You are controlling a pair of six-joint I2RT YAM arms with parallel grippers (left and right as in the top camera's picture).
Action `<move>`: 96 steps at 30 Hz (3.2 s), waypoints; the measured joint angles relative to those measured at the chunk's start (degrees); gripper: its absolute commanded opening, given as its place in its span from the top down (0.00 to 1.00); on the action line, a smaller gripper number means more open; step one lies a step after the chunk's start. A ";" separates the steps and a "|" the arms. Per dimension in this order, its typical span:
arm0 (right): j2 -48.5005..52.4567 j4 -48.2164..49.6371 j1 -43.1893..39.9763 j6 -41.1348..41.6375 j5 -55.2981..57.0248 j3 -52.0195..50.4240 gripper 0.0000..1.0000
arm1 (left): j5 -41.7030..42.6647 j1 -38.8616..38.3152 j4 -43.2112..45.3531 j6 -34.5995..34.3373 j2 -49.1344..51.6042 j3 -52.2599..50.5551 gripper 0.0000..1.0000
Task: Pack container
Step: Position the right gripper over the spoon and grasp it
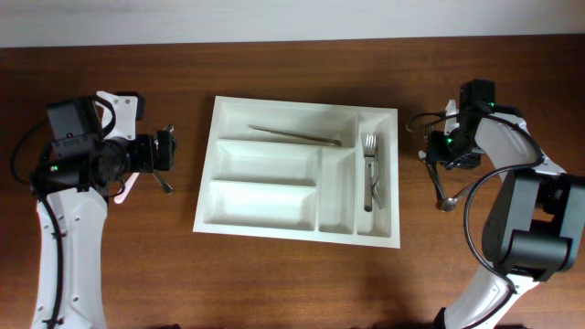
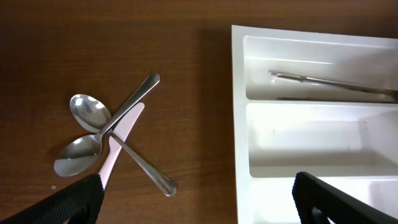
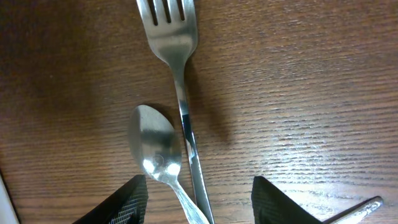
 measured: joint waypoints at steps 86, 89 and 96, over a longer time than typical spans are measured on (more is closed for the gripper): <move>3.48 -6.80 1.60 -6.82 0.26 2.47 0.91 | 0.00 0.02 0.00 0.00 0.00 0.00 0.01; 3.48 -6.93 1.60 -6.91 0.26 2.47 0.95 | 0.00 0.02 0.00 0.00 0.00 0.00 0.01; 3.48 -6.93 1.60 -6.49 0.42 2.47 0.64 | 0.00 0.02 0.02 0.00 0.00 0.00 0.01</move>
